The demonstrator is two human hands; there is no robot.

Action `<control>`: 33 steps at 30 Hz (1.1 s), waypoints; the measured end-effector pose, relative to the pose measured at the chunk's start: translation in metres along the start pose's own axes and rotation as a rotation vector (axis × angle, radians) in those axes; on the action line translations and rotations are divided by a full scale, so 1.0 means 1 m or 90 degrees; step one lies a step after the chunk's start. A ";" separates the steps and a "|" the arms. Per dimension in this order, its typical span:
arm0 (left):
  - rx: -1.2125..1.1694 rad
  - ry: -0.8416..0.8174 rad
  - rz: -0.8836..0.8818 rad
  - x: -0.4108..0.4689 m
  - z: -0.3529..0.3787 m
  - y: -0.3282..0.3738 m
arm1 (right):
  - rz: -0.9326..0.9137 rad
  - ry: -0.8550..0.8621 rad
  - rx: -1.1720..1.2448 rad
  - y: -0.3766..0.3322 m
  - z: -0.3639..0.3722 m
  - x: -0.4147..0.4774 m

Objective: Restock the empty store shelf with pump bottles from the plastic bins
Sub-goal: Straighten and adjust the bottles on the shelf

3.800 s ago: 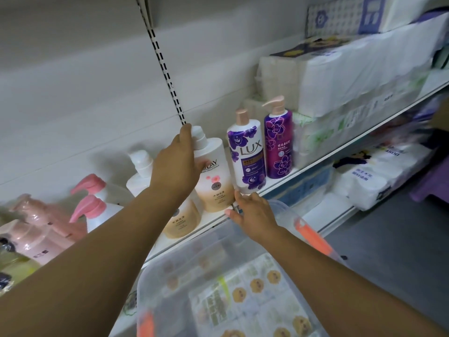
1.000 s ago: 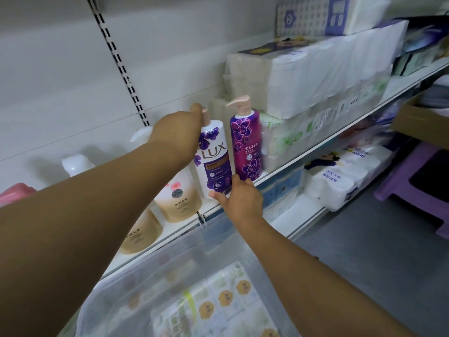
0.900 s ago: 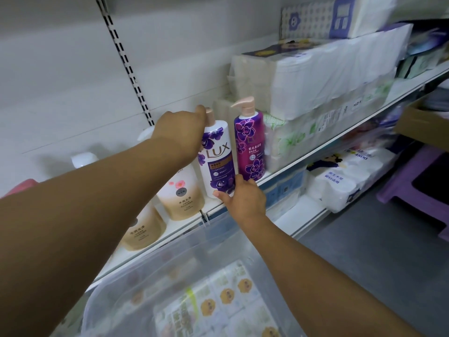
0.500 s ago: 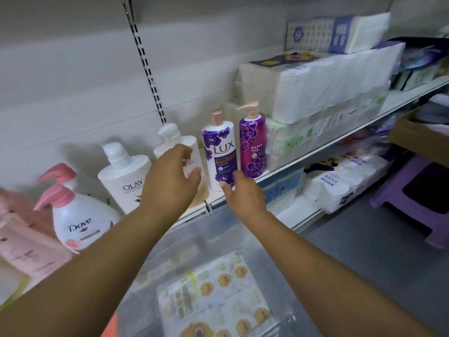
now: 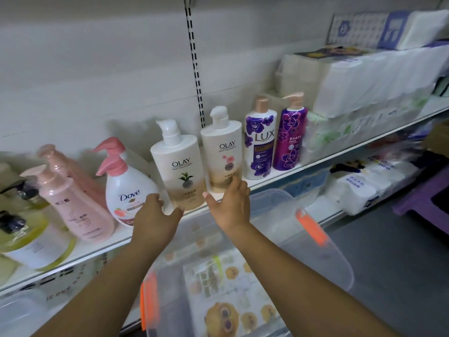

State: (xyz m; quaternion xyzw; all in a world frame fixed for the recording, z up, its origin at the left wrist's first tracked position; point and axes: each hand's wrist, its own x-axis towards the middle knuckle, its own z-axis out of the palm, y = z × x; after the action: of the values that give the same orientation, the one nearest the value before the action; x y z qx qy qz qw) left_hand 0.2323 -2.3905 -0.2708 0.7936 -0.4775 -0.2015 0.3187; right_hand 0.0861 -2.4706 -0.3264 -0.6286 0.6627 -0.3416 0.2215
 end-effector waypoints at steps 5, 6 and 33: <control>-0.073 -0.005 0.004 0.016 0.017 -0.004 | 0.004 0.032 -0.042 0.006 0.024 0.001; -0.090 -0.002 0.004 0.018 0.020 -0.005 | -0.012 0.028 -0.052 0.008 0.027 0.002; 0.204 0.169 -0.021 -0.078 -0.147 -0.167 | -0.301 -0.210 0.019 -0.114 0.089 -0.140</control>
State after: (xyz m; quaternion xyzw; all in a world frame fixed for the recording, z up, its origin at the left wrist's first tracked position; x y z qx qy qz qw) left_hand 0.3926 -2.2183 -0.2813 0.8612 -0.4445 -0.0219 0.2455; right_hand 0.2441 -2.3458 -0.3213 -0.8091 0.4480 -0.2868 0.2499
